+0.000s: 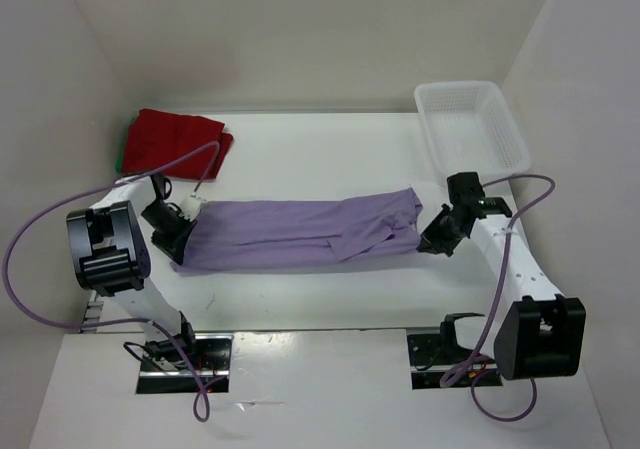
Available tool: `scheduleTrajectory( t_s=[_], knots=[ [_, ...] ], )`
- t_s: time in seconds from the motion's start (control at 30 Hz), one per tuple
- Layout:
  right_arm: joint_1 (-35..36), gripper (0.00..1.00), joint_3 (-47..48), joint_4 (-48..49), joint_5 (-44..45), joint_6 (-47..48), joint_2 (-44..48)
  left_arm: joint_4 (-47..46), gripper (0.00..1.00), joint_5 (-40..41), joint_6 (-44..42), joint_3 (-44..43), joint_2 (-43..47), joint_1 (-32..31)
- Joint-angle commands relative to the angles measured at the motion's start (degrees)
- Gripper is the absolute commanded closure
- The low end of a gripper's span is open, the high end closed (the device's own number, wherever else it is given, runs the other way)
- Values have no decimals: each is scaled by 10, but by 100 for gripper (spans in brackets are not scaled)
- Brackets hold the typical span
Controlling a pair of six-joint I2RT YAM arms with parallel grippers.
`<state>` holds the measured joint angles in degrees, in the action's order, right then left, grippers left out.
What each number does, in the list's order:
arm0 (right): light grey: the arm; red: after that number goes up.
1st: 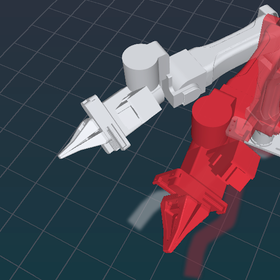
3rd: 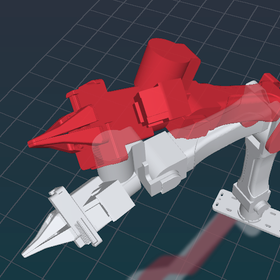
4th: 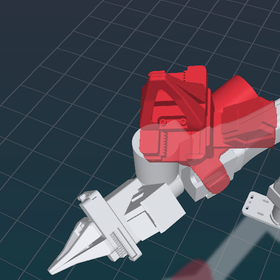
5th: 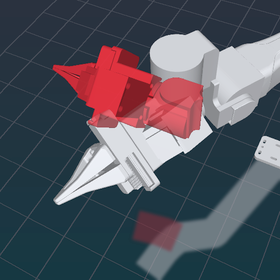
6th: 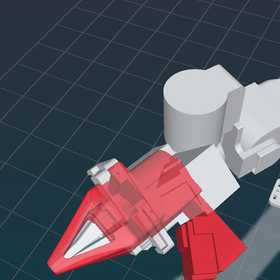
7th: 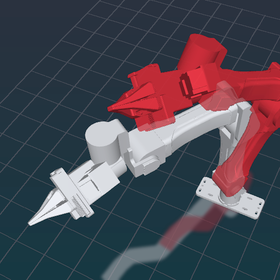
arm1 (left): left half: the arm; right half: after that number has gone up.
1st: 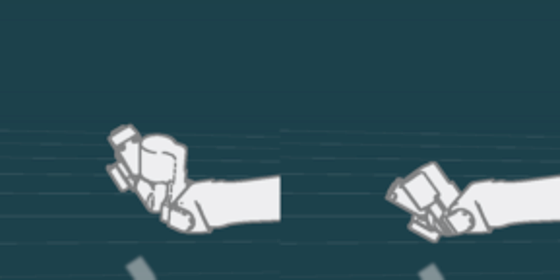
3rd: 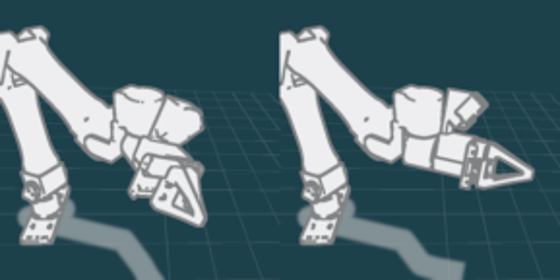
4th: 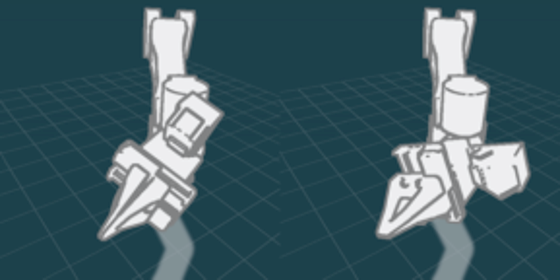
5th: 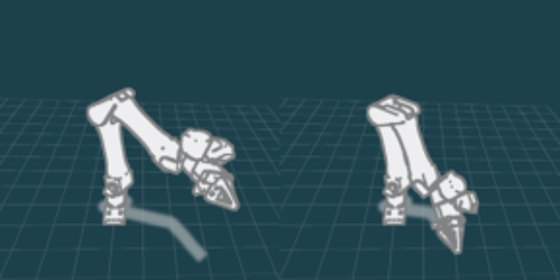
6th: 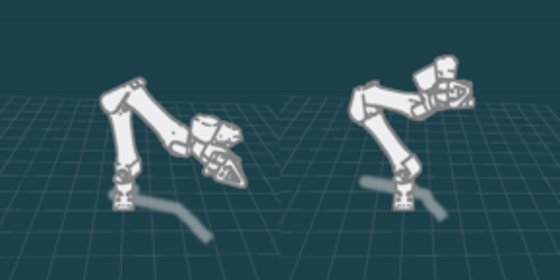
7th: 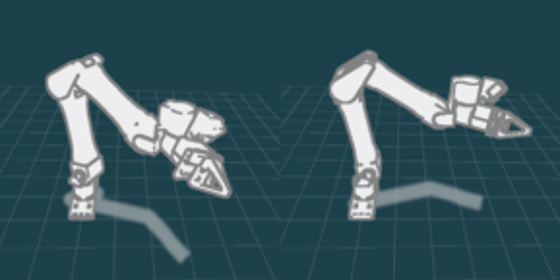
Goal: Fold and stack the t-shirts
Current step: Fold the other side of the tshirt into a rectangle
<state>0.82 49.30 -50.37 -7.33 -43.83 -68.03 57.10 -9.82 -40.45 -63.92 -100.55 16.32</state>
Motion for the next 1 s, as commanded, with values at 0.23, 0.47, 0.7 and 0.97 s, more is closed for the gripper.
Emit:
scheduleTrajectory(
  t_s=[0.23, 0.47, 0.7, 0.97],
  knots=[
    [103, 69, 80, -189, 54, -44, 33, 67, 92, 82, -64, 55, 85, 4],
    [103, 52, 105, -241, 65, -55, 104, 49, 80, 101, -58, 85, 91, 4],
    [139, 50, 26, -122, 8, -78, 101, 36, 63, 140, -33, 72, 73, 4],
    [225, 64, 37, -53, 17, -78, 30, 53, 37, 165, -17, 26, 125, 4]
  ],
)
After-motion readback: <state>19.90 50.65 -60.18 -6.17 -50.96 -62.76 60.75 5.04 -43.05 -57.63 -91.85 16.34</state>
